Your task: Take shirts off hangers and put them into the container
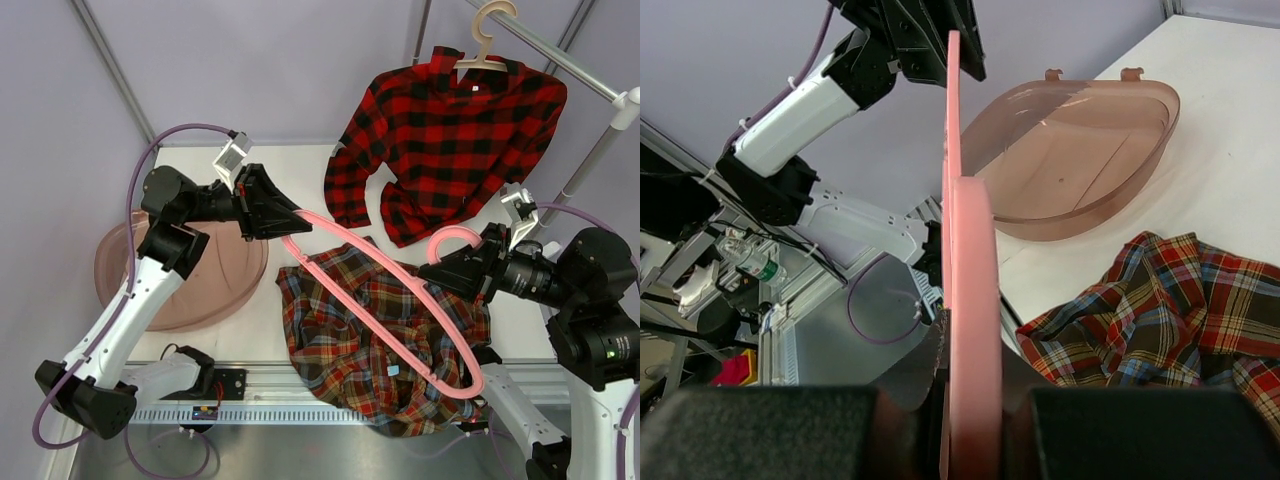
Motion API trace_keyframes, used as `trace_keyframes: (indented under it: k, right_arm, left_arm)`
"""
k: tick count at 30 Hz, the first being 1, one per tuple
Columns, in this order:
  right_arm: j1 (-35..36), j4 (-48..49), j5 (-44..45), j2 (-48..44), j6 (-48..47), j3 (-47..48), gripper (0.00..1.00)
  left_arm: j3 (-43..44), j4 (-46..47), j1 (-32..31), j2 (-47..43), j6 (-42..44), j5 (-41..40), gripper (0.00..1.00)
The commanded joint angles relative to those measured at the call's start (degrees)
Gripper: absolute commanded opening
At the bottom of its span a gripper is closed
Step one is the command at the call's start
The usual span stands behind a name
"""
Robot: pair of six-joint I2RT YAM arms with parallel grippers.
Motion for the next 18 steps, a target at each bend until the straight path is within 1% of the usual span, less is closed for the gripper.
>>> trace_keyframes:
  k: [1, 4, 8, 9, 11, 12, 13, 14, 15, 16, 18]
  right_arm:
    - [0.1, 0.9, -5.4, 0.9, -0.9, 0.3, 0.0]
    - [0.1, -0.8, -5.1, 0.9, -2.4, 0.2, 0.0]
    - [0.1, -3.2, -2.9, 1.8, -3.9, 1.9, 0.0]
    - [0.1, -4.1, -2.2, 2.2, -4.1, 3.3, 0.13]
    - [0.1, -4.9, -0.9, 3.0, -4.6, 5.2, 0.35]
    - [0.1, -4.9, 0.2, 3.3, -4.3, 7.4, 0.53]
    - [0.1, -4.9, 0.5, 3.7, -3.8, 8.8, 0.68]
    - [0.1, -4.9, 0.7, 4.7, -3.4, 10.4, 0.8]
    - [0.1, -5.6, 1.2, 5.3, -2.9, 14.1, 0.94]
    - [0.1, -6.3, 1.9, 5.8, -2.6, 16.2, 1.0]
    - [0.1, -9.1, 4.8, 6.6, -2.1, 22.2, 0.99]
  left_arm:
    - [0.2, 2.8, -0.2, -0.2, -0.8, 1.1, 0.16]
    - [-0.2, 4.7, -0.2, -0.8, -2.5, -0.3, 0.0]
    - [-1.6, 5.5, -0.2, -2.5, -3.7, -4.2, 0.0]
    - [-2.3, 4.8, -0.2, -3.6, -3.3, -4.9, 0.0]
    - [-3.0, 4.0, -0.2, -4.4, -2.7, -6.4, 0.0]
    - [-3.2, 3.5, -0.2, -5.0, -2.5, -6.8, 0.0]
    - [-3.8, 3.4, -0.2, -5.2, -2.3, -6.9, 0.0]
    - [-3.9, 3.0, -0.2, -5.3, -2.0, -7.7, 0.0]
    - [-4.0, 2.0, -0.2, -5.7, -1.3, -8.4, 0.0]
    - [-4.0, 0.8, -0.1, -5.9, -0.5, -9.4, 0.0]
    - [-5.3, 2.6, -0.4, -6.6, -0.5, -11.9, 0.0]
